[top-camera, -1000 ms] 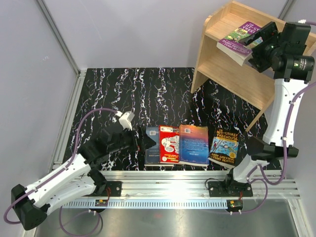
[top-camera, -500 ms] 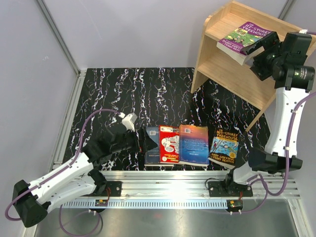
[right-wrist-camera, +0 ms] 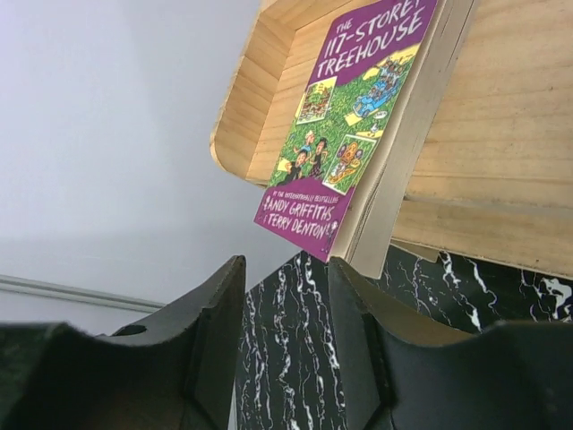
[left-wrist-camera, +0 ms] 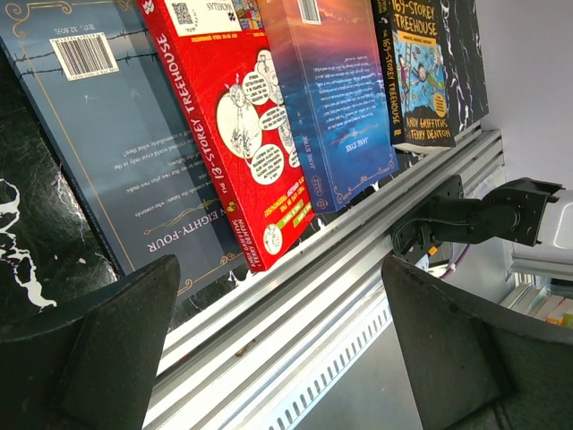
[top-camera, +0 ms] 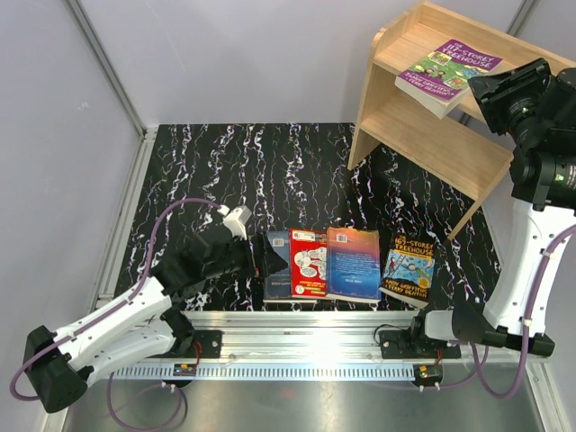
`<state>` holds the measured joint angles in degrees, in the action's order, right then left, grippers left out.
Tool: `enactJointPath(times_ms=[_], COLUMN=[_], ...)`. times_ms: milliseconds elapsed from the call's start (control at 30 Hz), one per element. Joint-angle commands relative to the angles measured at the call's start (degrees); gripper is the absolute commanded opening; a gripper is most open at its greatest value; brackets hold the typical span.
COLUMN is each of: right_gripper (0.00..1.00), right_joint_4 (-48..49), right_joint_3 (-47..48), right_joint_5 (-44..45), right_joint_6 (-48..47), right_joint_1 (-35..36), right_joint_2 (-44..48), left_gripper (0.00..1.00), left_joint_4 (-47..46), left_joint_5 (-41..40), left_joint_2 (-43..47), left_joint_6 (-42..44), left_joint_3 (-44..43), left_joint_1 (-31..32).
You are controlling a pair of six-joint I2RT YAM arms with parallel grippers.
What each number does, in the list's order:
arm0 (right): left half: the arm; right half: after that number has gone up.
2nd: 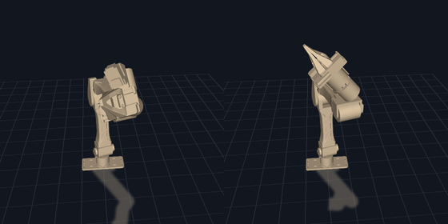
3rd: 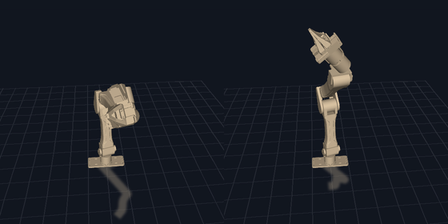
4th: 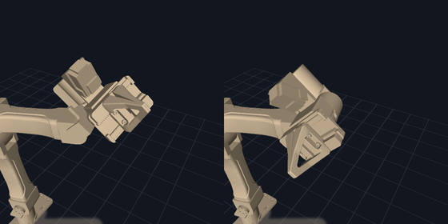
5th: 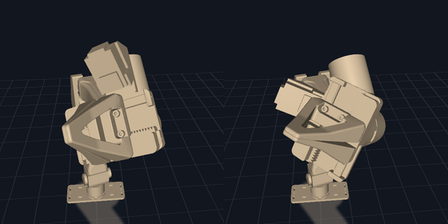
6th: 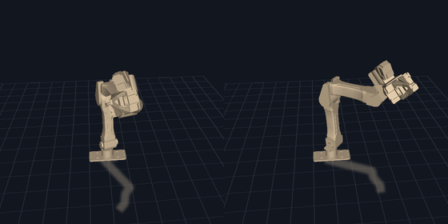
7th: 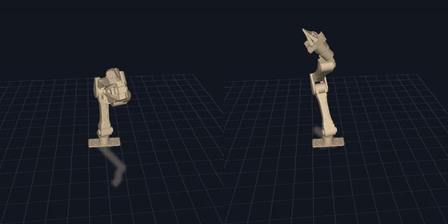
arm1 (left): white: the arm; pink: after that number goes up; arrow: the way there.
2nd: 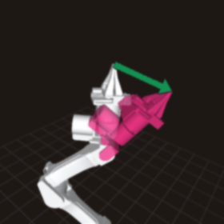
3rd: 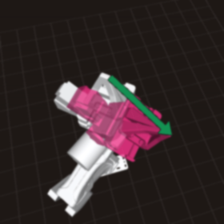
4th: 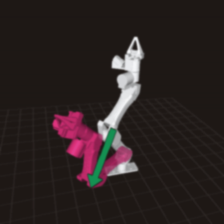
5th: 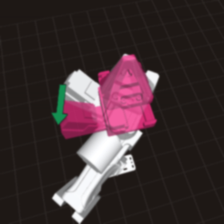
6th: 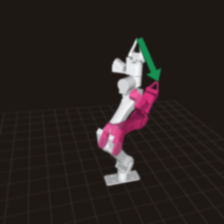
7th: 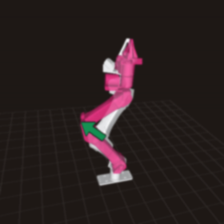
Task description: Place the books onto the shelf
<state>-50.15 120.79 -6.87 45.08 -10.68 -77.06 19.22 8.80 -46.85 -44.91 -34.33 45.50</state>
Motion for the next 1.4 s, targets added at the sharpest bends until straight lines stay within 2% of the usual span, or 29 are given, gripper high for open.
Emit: enactJointPath(times_ms=[0,467,733,1067,1200,1367], right_gripper=[0.49,0.5,0.38,0.3,0.26,0.25], right_joint_4=[1.2,2.4,4.0,5.6,8.4,10.6], right_joint_3=[1.5,2.7,5.7,14.0,13.2,13.1], right_joint_5=[1.8,4.2,3.1,-2.7,-4.8,-3.9], right_joint_6=[-1.2,-0.3,0.8,4.0,6.0,6.1], right_joint_1=[-0.2,-0.5,-0.5,-0.5,0.4,2.1], right_joint_2=[-3.9,-11.9,-17.2,-29.1,-30.3,-31.3], left_gripper=[0.99,0.99,0.99,0.99,0.99,0.99], left_joint_4=[-3.3,-2.6,-3.5,-5.6,-6.7,-7.4], left_joint_5=[1.0,-0.7,-1.3,-1.2,-0.8,-0.4], left_joint_2=[-0.6,-1.0,-1.9,-5.3,-7.7,-9.2], left_joint_6=[0.1,0.5,0.4,1.0,1.3,1.5], left_joint_3=[-0.1,0.8,1.8,2.1,1.8,1.5], left_joint_1=[0.3,0.2,0.3,0.2,0.3,0.2])
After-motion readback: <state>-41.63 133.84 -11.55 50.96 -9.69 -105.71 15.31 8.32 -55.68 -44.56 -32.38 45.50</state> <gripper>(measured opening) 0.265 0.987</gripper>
